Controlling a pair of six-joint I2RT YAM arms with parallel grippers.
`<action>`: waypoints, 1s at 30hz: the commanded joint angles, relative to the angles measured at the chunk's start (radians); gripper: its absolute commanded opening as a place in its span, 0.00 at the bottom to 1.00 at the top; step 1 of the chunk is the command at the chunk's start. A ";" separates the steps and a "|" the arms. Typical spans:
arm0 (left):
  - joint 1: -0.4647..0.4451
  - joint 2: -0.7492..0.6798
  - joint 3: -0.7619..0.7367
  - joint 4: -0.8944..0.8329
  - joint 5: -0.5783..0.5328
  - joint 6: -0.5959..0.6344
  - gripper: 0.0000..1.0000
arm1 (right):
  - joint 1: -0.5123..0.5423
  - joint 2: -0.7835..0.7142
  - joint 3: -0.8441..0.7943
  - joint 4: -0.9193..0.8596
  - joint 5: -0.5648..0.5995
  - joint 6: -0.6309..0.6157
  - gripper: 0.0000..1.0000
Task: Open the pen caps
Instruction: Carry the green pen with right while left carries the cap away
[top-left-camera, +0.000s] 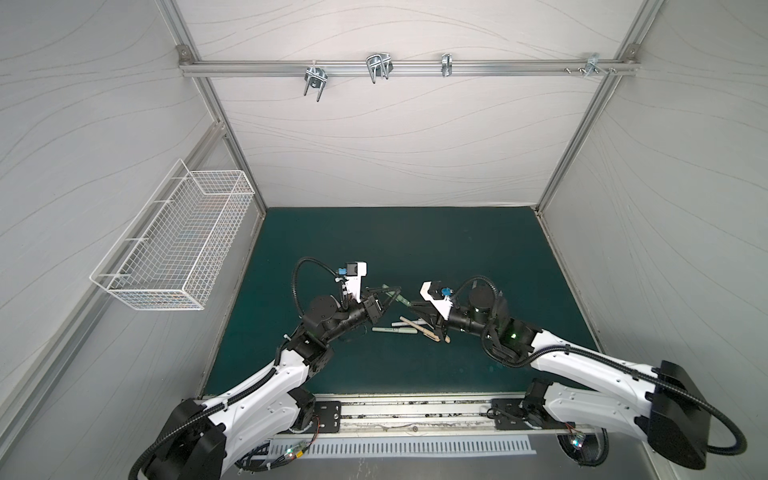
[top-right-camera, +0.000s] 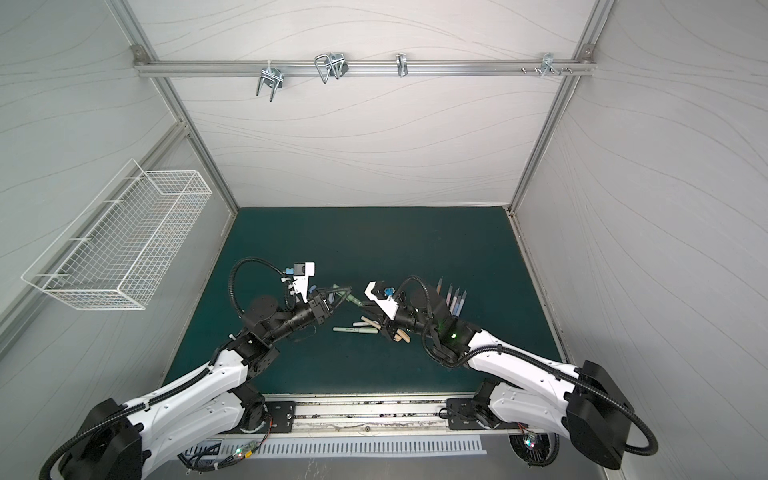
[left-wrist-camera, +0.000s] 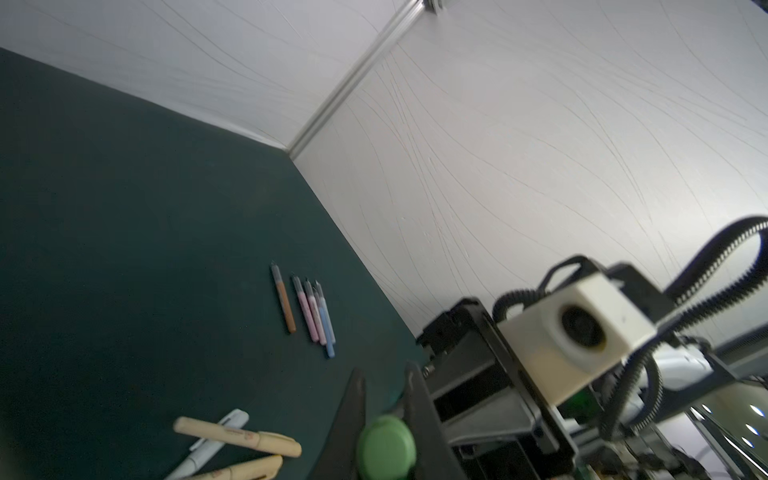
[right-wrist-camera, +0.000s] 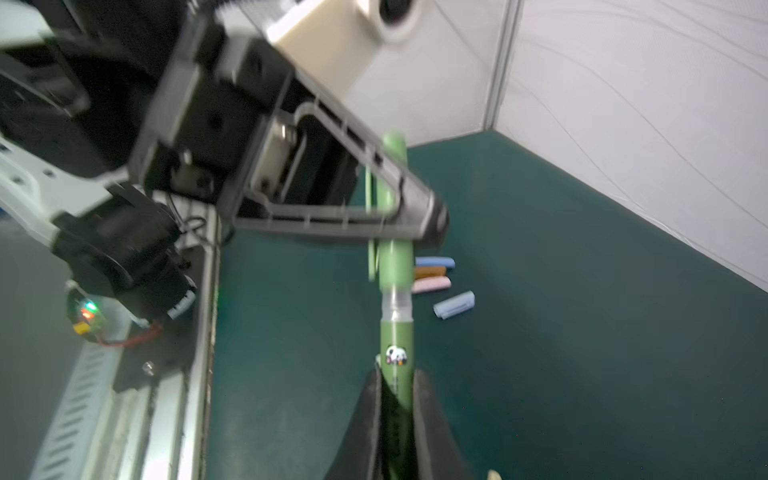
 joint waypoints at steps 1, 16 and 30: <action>0.045 -0.012 0.035 0.039 -0.164 0.026 0.00 | 0.068 -0.023 -0.023 -0.098 0.198 -0.152 0.00; 0.046 -0.017 0.061 -0.083 -0.238 0.069 0.00 | -0.148 -0.138 -0.064 -0.087 -0.102 0.079 0.00; 0.046 0.235 0.254 -0.485 -0.432 0.116 0.00 | -0.506 -0.017 -0.029 -0.177 -0.022 0.455 0.00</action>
